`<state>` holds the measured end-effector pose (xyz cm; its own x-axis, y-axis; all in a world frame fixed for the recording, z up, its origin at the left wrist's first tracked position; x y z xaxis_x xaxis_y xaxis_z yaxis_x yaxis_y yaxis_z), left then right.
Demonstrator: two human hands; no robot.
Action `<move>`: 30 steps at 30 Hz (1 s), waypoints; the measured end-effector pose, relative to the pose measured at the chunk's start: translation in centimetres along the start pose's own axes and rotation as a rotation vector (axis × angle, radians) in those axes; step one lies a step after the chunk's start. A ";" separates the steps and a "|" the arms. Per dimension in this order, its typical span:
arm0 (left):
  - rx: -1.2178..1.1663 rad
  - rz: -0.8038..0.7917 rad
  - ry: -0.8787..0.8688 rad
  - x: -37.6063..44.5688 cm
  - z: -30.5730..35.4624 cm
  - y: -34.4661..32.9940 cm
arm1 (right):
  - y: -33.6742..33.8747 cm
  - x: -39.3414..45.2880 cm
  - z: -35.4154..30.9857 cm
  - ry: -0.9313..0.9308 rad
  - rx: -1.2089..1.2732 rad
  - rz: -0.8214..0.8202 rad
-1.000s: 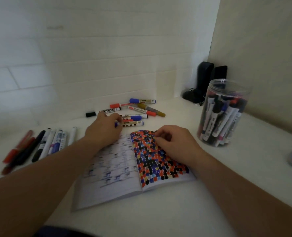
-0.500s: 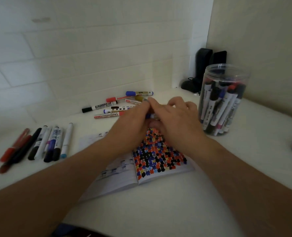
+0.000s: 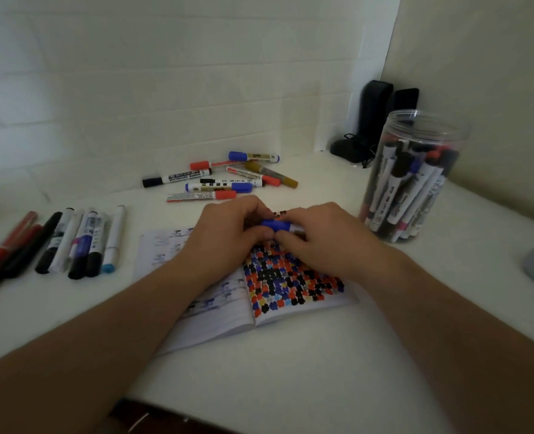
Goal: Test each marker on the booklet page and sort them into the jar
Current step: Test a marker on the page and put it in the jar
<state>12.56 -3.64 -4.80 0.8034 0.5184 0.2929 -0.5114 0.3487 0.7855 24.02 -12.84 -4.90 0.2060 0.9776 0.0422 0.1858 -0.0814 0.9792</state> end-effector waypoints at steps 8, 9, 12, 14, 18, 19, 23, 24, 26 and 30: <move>0.023 -0.013 -0.015 -0.2 -0.2 -0.3 | -0.7 0.2 0.3 0.043 -0.011 -0.073; 0.018 -0.018 -0.013 -0.2 -0.2 -0.3 | -0.7 0.2 0.3 0.041 -0.023 -0.072; 0.009 -0.025 -0.012 -0.2 -0.2 -0.3 | -0.8 0.1 0.3 0.040 -0.040 -0.075; 0.004 -0.030 -0.008 -0.2 -0.2 -0.4 | -0.7 0.1 0.3 0.045 -0.045 -0.074; -0.031 -0.051 0.021 -0.2 -0.3 -0.5 | -0.6 0.1 0.4 0.048 -0.049 -0.085; -0.034 -0.052 0.020 -0.2 -0.2 -0.5 | -0.6 0.1 0.4 0.051 -0.048 -0.087; -0.029 -0.042 -0.005 -0.3 0.0 -0.5 | -0.7 -0.1 0.3 0.062 -0.062 -0.080; -0.030 -0.041 -0.008 -0.3 0.0 -0.5 | -0.7 -0.1 0.4 0.060 -0.074 -0.079; -0.035 -0.049 -0.003 -0.4 0.0 -0.5 | -0.5 -0.3 0.6 0.046 -0.112 -0.082; -0.051 -0.065 0.026 -0.4 -0.2 -0.5 | -0.5 -0.7 0.5 -0.021 -0.155 -0.128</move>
<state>12.49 -3.85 -5.42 0.8278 0.5128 0.2275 -0.4737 0.4217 0.7732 24.25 -13.60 -5.49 0.2102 0.9738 -0.0874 0.0618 0.0760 0.9952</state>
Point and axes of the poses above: each hand's wrist, its own x-axis towards the middle knuckle, its own y-axis out of the back of the hand, z = x × y, the point moved 8 cm from there along x, towards the middle knuckle, and after that the axes turned 9 degrees about -z, right-handed, at the moved point
